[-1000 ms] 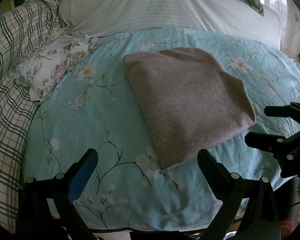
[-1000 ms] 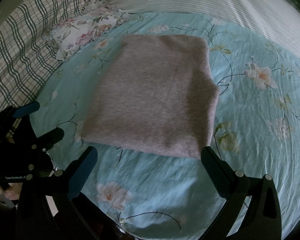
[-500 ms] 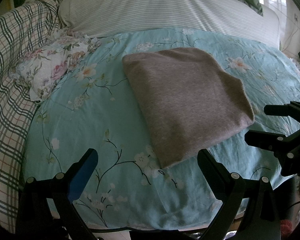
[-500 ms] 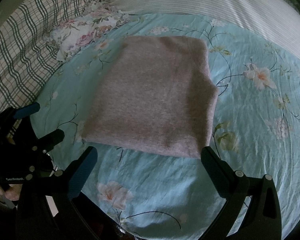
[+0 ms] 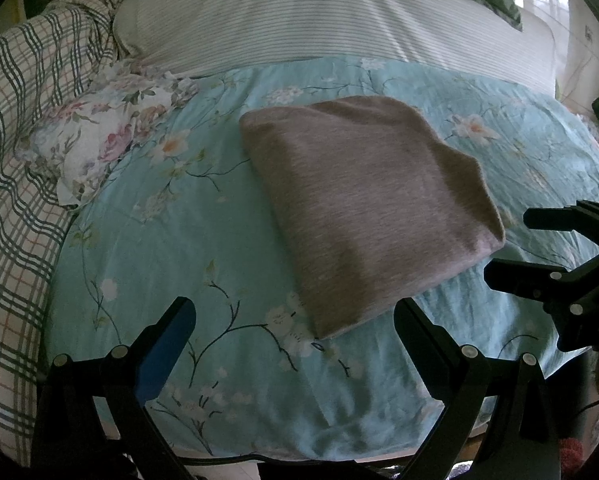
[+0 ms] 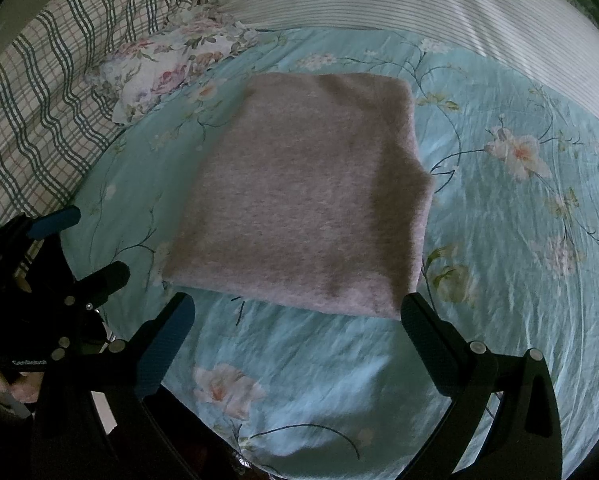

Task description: Fold small clothes

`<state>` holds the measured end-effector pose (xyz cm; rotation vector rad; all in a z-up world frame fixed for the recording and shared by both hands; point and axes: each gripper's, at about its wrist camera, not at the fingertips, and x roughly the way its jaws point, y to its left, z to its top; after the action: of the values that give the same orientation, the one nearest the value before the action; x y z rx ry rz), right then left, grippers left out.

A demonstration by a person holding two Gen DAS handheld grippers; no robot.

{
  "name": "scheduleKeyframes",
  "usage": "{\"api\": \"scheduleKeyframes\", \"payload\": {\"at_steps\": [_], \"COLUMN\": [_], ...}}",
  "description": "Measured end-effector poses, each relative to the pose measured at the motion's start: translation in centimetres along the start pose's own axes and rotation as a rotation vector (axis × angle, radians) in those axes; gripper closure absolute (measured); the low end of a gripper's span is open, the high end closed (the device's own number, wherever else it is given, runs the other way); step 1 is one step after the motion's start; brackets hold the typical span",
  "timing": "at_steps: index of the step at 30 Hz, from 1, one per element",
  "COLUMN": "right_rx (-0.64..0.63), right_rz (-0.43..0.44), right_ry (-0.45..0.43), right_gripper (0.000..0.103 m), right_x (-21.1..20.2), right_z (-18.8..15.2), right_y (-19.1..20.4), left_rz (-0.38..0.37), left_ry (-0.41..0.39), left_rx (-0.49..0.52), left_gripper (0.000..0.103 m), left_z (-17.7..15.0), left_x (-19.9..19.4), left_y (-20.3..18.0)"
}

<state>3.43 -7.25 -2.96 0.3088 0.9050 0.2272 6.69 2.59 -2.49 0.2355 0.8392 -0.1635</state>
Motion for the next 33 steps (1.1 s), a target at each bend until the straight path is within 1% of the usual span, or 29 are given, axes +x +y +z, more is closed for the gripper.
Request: {"api": "scheduleKeyframes", "payload": {"at_steps": [7, 11, 13, 22, 33], "right_rx": [0.0, 0.021, 0.029, 0.036, 0.04], "right_rz": [-0.006, -0.01, -0.009, -0.005, -0.006], "right_ry": [-0.008, -0.007, -0.01, -0.012, -0.015], "right_gripper": [0.0, 0.0, 0.0, 0.0, 0.0], "right_x": [0.1, 0.4, 0.4, 0.6, 0.6], "right_z": [0.9, 1.5, 1.7, 1.9, 1.9], "right_y": [-1.0, -2.0, -2.3, -2.5, -2.3], "left_rz": [-0.012, 0.01, 0.008, 0.003, 0.015], "left_ry": [0.001, -0.018, -0.018, -0.011, -0.009], "left_rx": [0.0, 0.001, 0.0, 0.005, 0.011], "left_gripper": [0.003, 0.003, 0.003, 0.003, 0.003], "left_z": [0.5, 1.0, 1.2, 1.8, 2.0], "left_x": [0.4, 0.8, 1.0, 1.3, 1.5], "left_y": [0.2, 0.2, 0.3, 0.3, -0.1]}}
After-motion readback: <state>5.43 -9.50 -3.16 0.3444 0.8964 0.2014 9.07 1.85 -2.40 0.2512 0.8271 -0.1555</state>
